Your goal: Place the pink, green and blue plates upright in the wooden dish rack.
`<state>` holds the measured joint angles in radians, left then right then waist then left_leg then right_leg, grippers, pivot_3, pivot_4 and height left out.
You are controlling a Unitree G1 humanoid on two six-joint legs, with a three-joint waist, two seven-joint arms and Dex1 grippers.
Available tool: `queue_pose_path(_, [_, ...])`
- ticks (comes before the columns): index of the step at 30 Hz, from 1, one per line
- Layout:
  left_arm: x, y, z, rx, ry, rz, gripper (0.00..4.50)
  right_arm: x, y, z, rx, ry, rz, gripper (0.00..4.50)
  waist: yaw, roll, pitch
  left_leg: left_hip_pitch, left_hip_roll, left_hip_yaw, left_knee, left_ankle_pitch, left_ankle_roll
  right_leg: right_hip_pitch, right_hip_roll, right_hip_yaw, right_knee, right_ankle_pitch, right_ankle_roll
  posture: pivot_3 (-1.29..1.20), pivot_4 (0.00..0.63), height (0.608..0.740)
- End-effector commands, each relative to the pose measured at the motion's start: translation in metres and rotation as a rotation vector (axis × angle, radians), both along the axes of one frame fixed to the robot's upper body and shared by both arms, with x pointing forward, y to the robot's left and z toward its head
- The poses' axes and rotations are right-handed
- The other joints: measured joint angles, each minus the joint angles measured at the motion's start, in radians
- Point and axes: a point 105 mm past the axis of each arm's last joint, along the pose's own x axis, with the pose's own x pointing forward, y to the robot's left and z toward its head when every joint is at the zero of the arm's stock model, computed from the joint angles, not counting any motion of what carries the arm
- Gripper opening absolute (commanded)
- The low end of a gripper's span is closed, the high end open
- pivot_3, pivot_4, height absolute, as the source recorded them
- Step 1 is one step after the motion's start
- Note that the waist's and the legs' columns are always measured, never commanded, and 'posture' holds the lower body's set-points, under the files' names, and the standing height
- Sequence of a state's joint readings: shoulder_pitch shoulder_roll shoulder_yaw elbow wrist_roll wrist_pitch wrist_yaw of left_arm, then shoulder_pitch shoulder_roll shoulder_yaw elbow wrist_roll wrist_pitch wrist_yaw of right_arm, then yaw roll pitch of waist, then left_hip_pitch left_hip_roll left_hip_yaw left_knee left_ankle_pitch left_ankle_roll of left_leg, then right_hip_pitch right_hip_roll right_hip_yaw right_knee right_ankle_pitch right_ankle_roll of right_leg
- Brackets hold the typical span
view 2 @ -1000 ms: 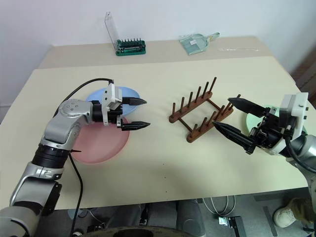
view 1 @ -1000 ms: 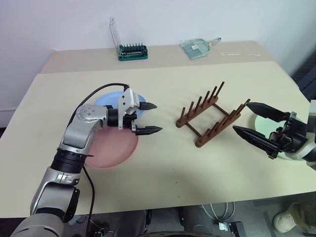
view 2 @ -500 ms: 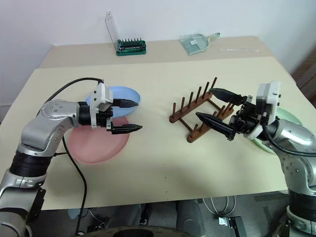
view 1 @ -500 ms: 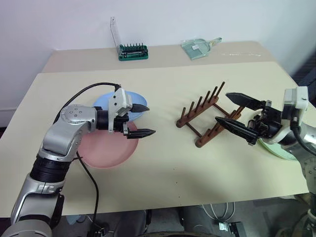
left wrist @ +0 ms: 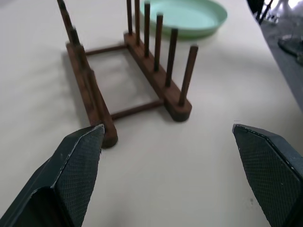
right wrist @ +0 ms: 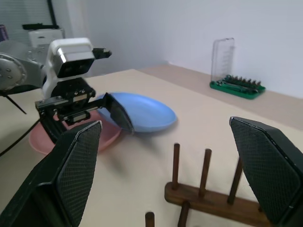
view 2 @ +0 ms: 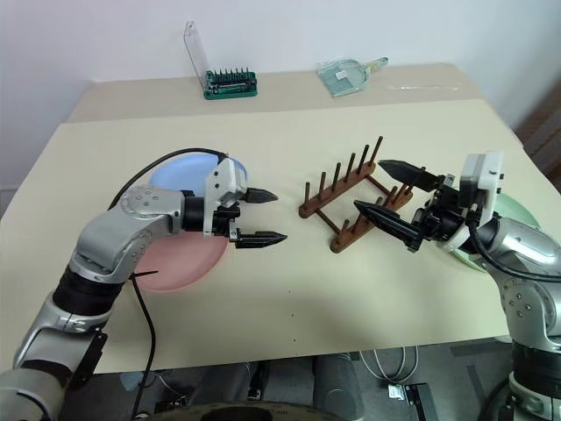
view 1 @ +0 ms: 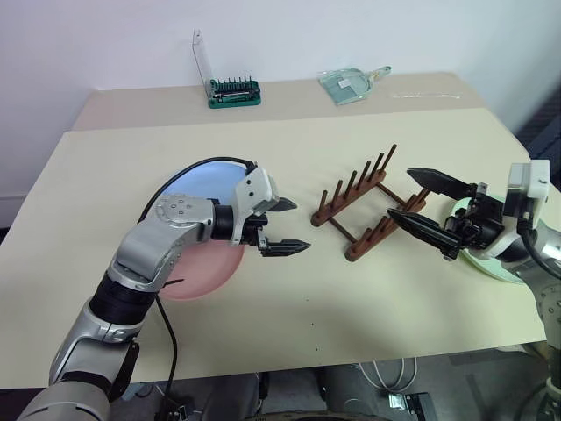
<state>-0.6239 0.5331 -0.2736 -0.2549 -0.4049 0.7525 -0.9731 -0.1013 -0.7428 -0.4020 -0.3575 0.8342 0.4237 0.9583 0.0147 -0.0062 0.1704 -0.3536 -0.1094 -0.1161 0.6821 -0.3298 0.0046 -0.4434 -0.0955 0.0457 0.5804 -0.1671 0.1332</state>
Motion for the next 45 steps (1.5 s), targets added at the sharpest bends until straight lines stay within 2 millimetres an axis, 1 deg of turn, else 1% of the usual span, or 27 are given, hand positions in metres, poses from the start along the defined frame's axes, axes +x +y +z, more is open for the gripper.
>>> queue_pose_path(1, [-0.008, -0.021, 0.001, 0.035, 0.019, -0.085, 4.5, -0.004, -0.001, 0.011, 0.0, -0.075, -0.013, 4.43, 0.002, 0.0, 0.0, 0.0, 0.0, 0.0, 0.0, -0.001, 0.002, 0.0, 0.0, 0.0, 0.0, 0.0, 0.0, 0.0, 0.15, 0.735])
queue_pose_path(5, [-0.009, -0.038, -0.004, 0.07, 0.047, -0.107, 4.5, -0.004, -0.001, 0.01, 0.003, -0.083, -0.017, 4.43, -0.002, 0.0, 0.0, 0.0, 0.0, 0.0, 0.0, -0.001, 0.001, 0.0, 0.0, 0.0, 0.0, 0.0, 0.0, 0.0, 0.15, 0.735])
queue_pose_path(6, [-0.01, -0.046, -0.009, 0.086, 0.051, -0.113, 4.5, -0.004, -0.002, 0.009, -0.001, -0.086, -0.022, 4.43, -0.004, 0.0, 0.0, 0.0, 0.0, 0.0, 0.0, 0.001, -0.002, 0.0, 0.0, 0.0, 0.0, 0.0, 0.0, 0.0, 0.15, 0.735])
queue_pose_path(7, [-0.015, -0.058, -0.015, 0.091, 0.115, -0.122, 4.5, -0.004, -0.004, 0.008, -0.005, -0.088, -0.032, 4.43, -0.002, 0.0, 0.0, 0.0, 0.0, 0.0, 0.0, 0.002, -0.003, 0.0, 0.0, 0.0, 0.0, 0.0, 0.0, 0.0, 0.15, 0.735])
queue_pose_path(9, [-0.023, -0.072, -0.022, 0.102, 0.193, -0.134, 4.5, -0.005, -0.006, 0.008, -0.01, -0.09, -0.042, 4.43, -0.001, 0.0, 0.0, 0.0, 0.0, 0.0, 0.0, 0.001, -0.002, 0.0, 0.0, 0.0, 0.0, 0.0, 0.0, 0.0, 0.15, 0.735])
queue_pose_path(13, [-0.013, -0.083, -0.041, 0.181, 0.178, -0.046, 4.5, -0.008, -0.011, 0.007, -0.02, -0.092, -0.066, 4.43, -0.001, 0.0, 0.0, 0.0, 0.0, 0.0, 0.0, 0.001, -0.002, 0.0, 0.0, 0.0, 0.0, 0.0, 0.0, 0.0, 0.15, 0.735])
queue_pose_path(15, [-0.01, -0.091, -0.046, 0.206, 0.149, -0.031, 4.5, -0.01, -0.014, 0.006, -0.022, -0.092, -0.073, 4.43, -0.001, 0.0, 0.0, 0.0, 0.0, 0.0, 0.0, 0.001, -0.002, 0.0, 0.0, 0.0, 0.0, 0.0, 0.0, 0.0, 0.15, 0.735])
queue_pose_path(19, [0.008, -0.098, -0.053, 0.231, 0.102, 0.088, 4.5, -0.011, -0.016, 0.007, -0.033, -0.097, -0.084, 4.43, 0.0, 0.0, 0.0, 0.0, 0.0, 0.0, 0.0, 0.001, -0.002, 0.0, 0.0, 0.0, 0.0, 0.0, 0.0, 0.0, 0.15, 0.735])
queue_pose_path(21, [0.011, -0.103, -0.053, 0.233, 0.071, 0.119, 4.5, -0.012, -0.018, 0.007, -0.038, -0.099, -0.093, 4.43, 0.0, 0.0, 0.0, 0.0, 0.0, 0.0, 0.0, 0.001, -0.002, 0.0, 0.0, 0.0, 0.0, 0.0, 0.0, 0.0, 0.15, 0.735])
queue_pose_path(24, [0.01, -0.109, -0.054, 0.211, 0.08, 0.142, 4.5, -0.012, -0.018, 0.006, -0.039, -0.1, -0.098, 4.43, 0.0, 0.0, 0.0, 0.0, 0.0, 0.0, 0.0, 0.001, -0.002, 0.0, 0.0, 0.0, 0.0, 0.0, 0.0, 0.0, 0.15, 0.735])
queue_pose_path(27, [-0.001, -0.117, -0.056, 0.202, 0.092, 0.106, 4.5, -0.013, -0.017, 0.007, -0.038, -0.101, -0.096, 4.43, 0.0, 0.0, 0.0, 0.0, 0.0, 0.0, 0.0, 0.002, -0.003, 0.0, 0.0, 0.0, 0.0, 0.0, 0.0, 0.0, 0.15, 0.735])
queue_pose_path(29, [0.0, -0.12, -0.054, 0.179, 0.114, 0.123, 4.5, -0.013, -0.017, 0.007, -0.04, -0.103, -0.096, 4.43, 0.0, 0.0, 0.0, 0.0, 0.0, 0.0, 0.0, 0.002, -0.003, 0.0, 0.0, 0.0, 0.0, 0.0, 0.0, 0.0, 0.15, 0.735])
queue_pose_path(34, [0.005, -0.128, -0.053, 0.176, 0.073, 0.155, 4.5, -0.013, -0.017, 0.008, -0.041, -0.103, -0.095, 4.43, 0.0, 0.0, 0.0, 0.0, 0.0, 0.0, 0.0, 0.001, -0.002, 0.0, 0.0, 0.0, 0.0, 0.0, 0.0, 0.0, 0.15, 0.735])
queue_pose_path(38, [0.011, -0.129, -0.056, 0.177, 0.07, 0.206, 4.5, -0.014, -0.016, 0.009, -0.042, -0.104, -0.096, 4.43, 0.001, 0.0, 0.0, 0.0, 0.0, 0.0, 0.0, 0.001, -0.002, 0.0, 0.0, 0.0, 0.0, 0.0, 0.0, 0.0, 0.15, 0.735])
queue_pose_path(40, [0.009, -0.129, -0.059, 0.19, 0.08, 0.203, 4.5, -0.015, -0.017, 0.009, -0.044, -0.104, -0.101, 4.43, 0.001, 0.0, 0.0, 0.0, 0.0, 0.0, 0.0, 0.001, -0.002, 0.0, 0.0, 0.0, 0.0, 0.0, 0.0, 0.0, 0.15, 0.735])
queue_pose_path(43, [0.002, -0.132, -0.063, 0.197, 0.109, 0.166, 3.68, -0.017, -0.017, 0.01, -0.044, -0.104, -0.108, 4.5, 0.0, 0.0, 0.0, 0.0, 0.0, 0.0, 0.0, 0.001, -0.002, 0.0, 0.0, 0.0, 0.0, 0.0, 0.0, 0.0, 0.15, 0.735])
queue_pose_path(45, [0.003, -0.131, -0.062, 0.197, 0.102, 0.178, 2.73, -0.018, -0.017, 0.01, -0.044, -0.103, -0.11, 4.5, 0.001, 0.0, 0.0, 0.0, 0.0, 0.0, 0.001, 0.001, -0.002, 0.0, 0.0, 0.0, 0.0, 0.0, 0.0, 0.0, 0.15, 0.735])
